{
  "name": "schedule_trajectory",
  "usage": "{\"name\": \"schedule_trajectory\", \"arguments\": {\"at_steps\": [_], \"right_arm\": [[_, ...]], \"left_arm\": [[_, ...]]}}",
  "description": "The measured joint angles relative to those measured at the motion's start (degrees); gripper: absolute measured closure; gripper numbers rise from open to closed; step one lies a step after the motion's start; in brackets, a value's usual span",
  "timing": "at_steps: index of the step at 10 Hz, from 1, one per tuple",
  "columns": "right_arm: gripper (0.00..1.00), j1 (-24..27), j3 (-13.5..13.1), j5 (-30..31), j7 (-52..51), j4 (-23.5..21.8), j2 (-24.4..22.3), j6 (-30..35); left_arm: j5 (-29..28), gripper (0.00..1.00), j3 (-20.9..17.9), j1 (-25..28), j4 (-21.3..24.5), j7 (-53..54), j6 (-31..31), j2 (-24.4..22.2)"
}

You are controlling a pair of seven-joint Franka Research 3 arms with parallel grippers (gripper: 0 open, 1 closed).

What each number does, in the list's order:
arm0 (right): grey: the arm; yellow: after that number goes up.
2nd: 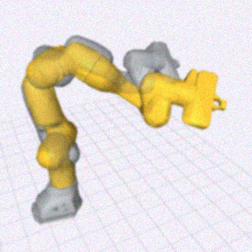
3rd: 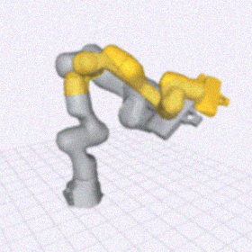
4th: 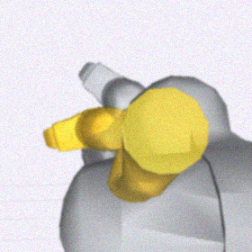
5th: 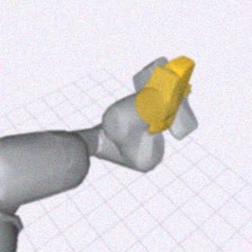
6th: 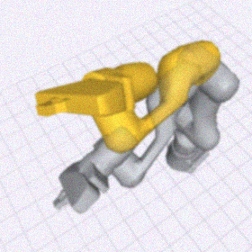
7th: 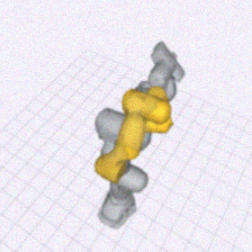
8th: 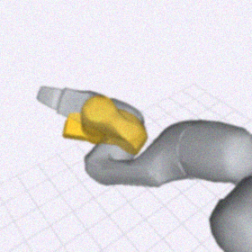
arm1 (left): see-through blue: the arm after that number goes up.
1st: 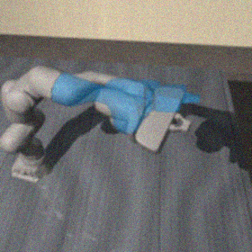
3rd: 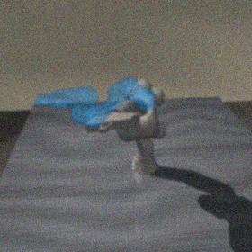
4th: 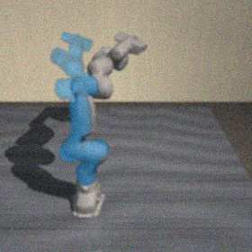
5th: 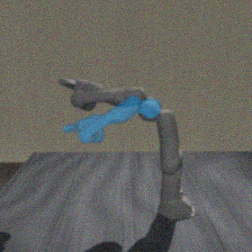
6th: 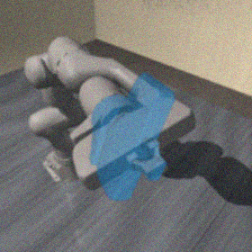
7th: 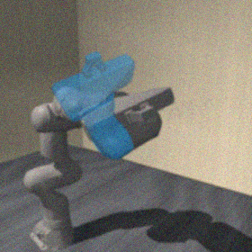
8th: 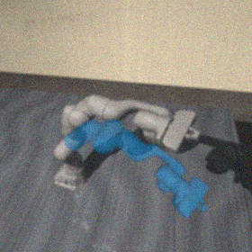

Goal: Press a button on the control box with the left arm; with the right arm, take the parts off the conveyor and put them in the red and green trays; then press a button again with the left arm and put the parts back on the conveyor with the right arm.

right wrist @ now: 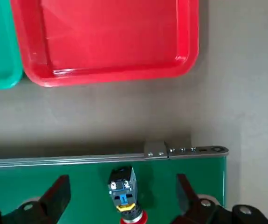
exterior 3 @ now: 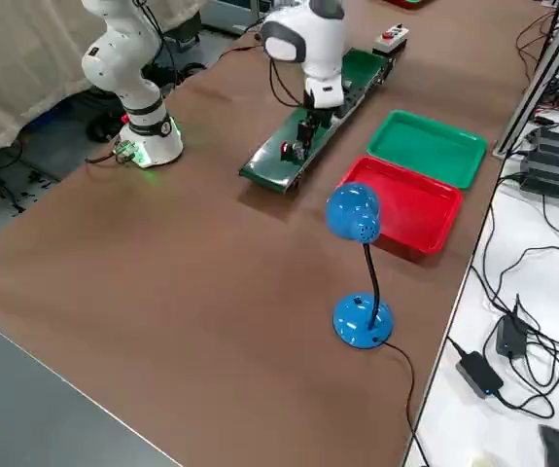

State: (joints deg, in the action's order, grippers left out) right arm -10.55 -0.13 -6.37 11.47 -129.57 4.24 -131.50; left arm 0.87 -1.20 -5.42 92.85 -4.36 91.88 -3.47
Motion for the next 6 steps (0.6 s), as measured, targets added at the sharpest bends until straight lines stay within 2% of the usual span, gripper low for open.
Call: {"name": "schedule_trajectory", "arguments": {"at_steps": [2,6], "right_arm": [[0.0,-0.9,0.0,0.0,0.0,-2.8,0.4,-3.5],[0.0,-3.3,0.0,0.0,0.1,-5.7,2.8,-8.3]], "left_arm": [[-0.3,0.0,0.0,0.0,0.0,0.1,0.5,1.0],[-0.3,0.0,0.1,0.6,-0.1,2.7,0.6,1.0]]}}
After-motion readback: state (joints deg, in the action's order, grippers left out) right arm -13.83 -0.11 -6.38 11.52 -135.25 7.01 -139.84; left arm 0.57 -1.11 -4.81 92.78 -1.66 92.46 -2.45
